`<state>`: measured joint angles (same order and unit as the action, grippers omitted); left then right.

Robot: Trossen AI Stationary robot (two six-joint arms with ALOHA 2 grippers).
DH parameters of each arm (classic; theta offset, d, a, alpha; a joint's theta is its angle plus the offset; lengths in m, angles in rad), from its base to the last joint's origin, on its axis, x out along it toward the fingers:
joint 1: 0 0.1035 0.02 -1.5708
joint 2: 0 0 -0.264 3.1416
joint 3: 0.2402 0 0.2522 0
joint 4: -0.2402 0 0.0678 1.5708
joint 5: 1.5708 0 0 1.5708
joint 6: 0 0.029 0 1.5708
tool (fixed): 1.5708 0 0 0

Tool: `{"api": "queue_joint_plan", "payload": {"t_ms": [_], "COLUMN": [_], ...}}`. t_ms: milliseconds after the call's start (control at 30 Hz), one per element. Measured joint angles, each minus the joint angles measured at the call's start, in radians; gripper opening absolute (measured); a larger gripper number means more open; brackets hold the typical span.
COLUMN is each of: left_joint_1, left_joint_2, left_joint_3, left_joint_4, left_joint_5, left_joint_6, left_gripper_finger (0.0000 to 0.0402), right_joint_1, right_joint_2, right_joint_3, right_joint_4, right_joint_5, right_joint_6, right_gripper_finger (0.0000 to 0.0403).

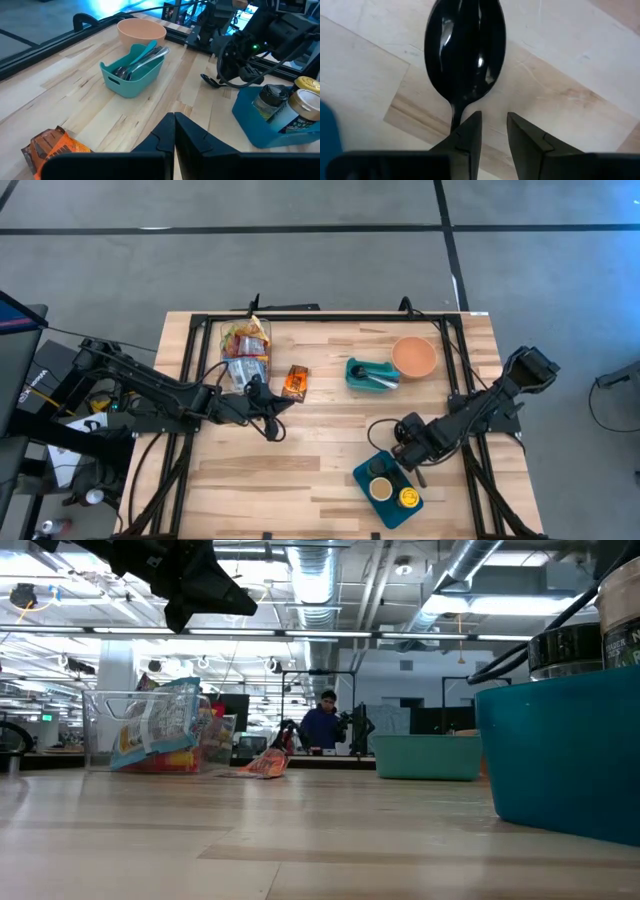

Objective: Pick & Place Food Item
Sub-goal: Put the black spoon into the green bin

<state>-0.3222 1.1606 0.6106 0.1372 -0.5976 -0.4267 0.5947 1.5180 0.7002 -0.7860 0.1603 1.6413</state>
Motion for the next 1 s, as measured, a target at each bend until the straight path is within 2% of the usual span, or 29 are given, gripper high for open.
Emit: {"api": "queue_joint_plan", "payload": {"t_ms": [700,1000], "left_joint_1": [0.000,0.000], "left_joint_2": [0.000,0.000], "left_joint_3": [0.000,0.000], "left_joint_4": [-0.001,0.001], "left_joint_5": [0.000,0.000], "left_joint_6": [0.000,0.000], "left_gripper_finger": [0.0001,0.0001], "right_joint_1": [-0.009,-0.006], "right_joint_2": [-0.014,-0.023], "right_joint_3": [0.011,0.039], "right_joint_4": [-0.066,-0.020], "right_joint_5": [-0.001,0.038], "right_joint_6": [-0.021,-0.039], "right_gripper_finger": [0.0085,0.0085]}}
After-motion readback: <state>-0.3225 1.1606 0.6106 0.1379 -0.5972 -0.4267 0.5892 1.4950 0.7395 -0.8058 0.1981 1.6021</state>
